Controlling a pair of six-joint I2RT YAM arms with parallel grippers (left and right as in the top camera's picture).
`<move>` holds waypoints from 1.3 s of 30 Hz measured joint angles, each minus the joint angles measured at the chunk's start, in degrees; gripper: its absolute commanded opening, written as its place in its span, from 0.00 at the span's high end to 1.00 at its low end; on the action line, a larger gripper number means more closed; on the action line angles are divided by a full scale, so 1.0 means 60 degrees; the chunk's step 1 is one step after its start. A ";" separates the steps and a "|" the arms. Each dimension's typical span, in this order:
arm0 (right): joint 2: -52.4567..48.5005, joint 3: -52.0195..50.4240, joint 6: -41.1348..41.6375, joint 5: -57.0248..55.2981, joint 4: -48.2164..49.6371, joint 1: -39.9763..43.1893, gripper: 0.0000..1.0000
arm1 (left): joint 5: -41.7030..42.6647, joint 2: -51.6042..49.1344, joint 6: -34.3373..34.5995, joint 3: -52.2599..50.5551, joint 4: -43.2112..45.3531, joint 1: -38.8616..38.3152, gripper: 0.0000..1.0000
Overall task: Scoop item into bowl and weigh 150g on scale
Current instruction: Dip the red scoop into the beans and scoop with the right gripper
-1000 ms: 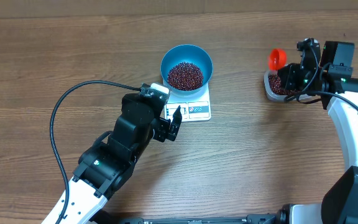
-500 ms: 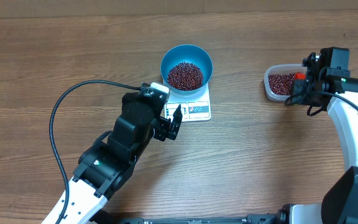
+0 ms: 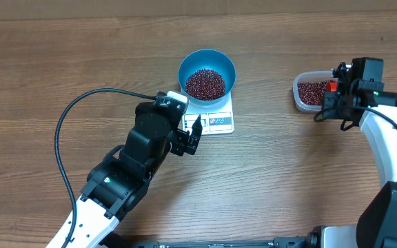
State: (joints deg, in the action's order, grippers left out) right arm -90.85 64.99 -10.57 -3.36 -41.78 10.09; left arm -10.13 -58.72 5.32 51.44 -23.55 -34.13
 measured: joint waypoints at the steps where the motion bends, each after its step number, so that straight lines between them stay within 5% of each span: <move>1: -0.0007 -0.0066 0.0000 0.0004 0.0051 0.0000 0.97 | 0.0000 0.0000 0.0000 0.0000 0.0000 0.0000 0.00; 39: -0.1035 -0.0095 -0.0266 0.3789 0.0280 0.0430 0.96 | 0.0000 0.0000 0.0000 0.0000 0.0007 0.0000 0.00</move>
State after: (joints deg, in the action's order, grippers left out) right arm -97.06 64.42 -12.16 19.38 -40.10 12.67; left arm -10.13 -58.72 5.32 51.44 -23.51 -34.13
